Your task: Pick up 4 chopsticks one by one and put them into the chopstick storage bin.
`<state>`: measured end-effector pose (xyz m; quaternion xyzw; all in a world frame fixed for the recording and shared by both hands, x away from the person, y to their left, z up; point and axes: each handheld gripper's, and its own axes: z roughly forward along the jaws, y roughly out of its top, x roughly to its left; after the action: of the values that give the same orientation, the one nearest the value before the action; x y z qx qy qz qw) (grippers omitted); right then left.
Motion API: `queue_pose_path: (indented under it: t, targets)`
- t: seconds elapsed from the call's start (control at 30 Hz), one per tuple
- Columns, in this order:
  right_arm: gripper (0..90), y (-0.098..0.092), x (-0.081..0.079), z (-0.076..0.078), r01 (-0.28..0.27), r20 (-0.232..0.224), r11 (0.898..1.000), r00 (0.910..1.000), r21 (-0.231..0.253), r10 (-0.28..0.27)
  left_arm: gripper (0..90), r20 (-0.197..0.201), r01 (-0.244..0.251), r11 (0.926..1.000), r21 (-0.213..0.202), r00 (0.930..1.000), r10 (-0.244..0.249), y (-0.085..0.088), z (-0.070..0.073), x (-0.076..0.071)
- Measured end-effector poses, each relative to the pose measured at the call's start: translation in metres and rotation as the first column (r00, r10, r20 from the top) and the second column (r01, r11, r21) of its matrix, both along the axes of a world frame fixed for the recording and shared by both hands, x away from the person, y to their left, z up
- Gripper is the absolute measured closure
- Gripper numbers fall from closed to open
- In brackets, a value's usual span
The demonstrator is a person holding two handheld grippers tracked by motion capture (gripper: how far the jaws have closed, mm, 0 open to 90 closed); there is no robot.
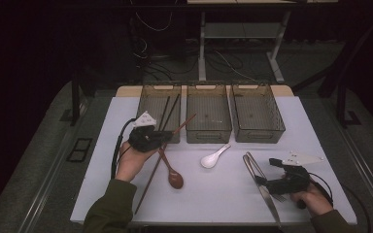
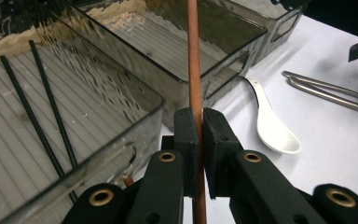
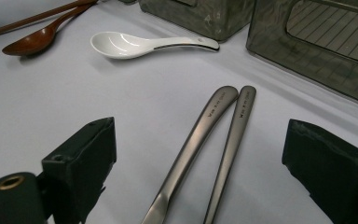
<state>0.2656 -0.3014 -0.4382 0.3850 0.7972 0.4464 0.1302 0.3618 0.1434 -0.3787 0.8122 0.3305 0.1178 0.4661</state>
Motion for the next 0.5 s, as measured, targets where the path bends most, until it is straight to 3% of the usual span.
queue_pose_path:
  t: [0.5]
  targets:
    - [9.8, 0.0, 0.0, 0.0, 0.002, 0.001, 1.0, 1.0, 0.003, -0.002, 83.8, 0.019, -0.018, 0.9998, -0.004, 0.9997, 0.018, -0.01, 0.014, 0.033]
